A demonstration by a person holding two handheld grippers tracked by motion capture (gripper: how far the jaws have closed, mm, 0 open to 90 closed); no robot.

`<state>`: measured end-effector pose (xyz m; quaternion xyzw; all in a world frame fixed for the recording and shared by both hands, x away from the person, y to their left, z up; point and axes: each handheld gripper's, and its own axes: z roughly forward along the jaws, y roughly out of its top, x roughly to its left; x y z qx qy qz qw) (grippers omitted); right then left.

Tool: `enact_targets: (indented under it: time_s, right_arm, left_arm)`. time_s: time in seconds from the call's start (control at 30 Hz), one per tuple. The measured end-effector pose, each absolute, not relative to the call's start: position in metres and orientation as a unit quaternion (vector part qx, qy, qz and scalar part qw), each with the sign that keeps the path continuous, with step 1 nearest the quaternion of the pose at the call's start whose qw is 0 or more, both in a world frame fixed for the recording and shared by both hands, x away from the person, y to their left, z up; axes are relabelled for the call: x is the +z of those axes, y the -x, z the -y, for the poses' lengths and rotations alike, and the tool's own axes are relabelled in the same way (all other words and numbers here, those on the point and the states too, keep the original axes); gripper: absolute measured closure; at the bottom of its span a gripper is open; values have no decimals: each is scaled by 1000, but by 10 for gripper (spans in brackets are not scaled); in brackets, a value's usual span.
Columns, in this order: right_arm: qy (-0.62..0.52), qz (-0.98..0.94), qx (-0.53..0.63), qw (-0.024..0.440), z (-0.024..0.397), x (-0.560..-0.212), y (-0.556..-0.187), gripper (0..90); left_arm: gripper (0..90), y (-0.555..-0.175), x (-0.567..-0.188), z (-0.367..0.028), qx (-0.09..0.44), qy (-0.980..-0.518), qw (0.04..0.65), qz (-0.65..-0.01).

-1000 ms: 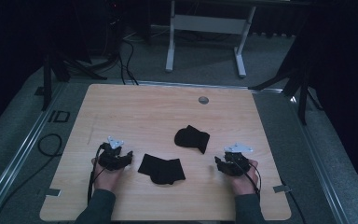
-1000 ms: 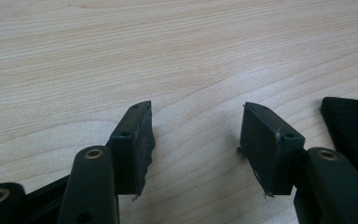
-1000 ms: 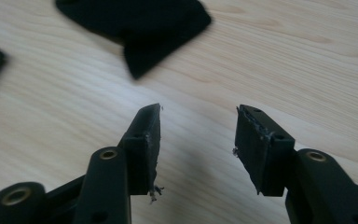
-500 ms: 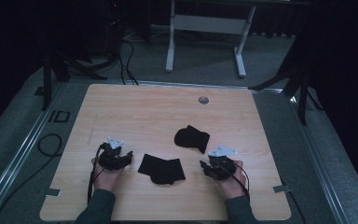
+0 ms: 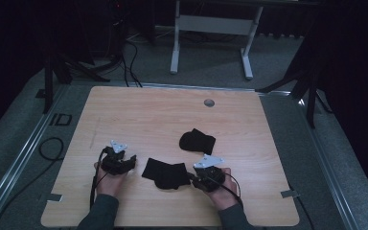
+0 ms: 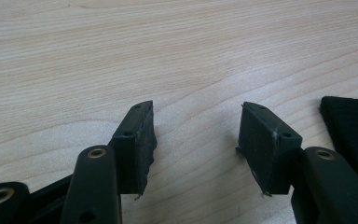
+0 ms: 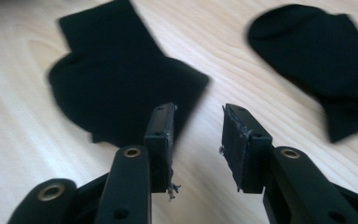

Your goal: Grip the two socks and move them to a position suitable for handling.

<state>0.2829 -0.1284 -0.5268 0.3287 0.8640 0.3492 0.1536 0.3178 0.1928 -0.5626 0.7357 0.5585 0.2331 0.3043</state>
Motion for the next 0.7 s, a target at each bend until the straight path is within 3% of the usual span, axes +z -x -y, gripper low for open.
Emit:
enact_targets:
  time_s: [0.37,0.7]
  right_arm:
    - [-268,-888,355,117,89,-526,-267,761]
    - [-202,-909,347,108,54,-527,-259,778]
  left_arm:
    - [465,-318,-563,-193,233,-735,305,-559]
    - [466,-318,-563,-193,233,-735,306,-559]
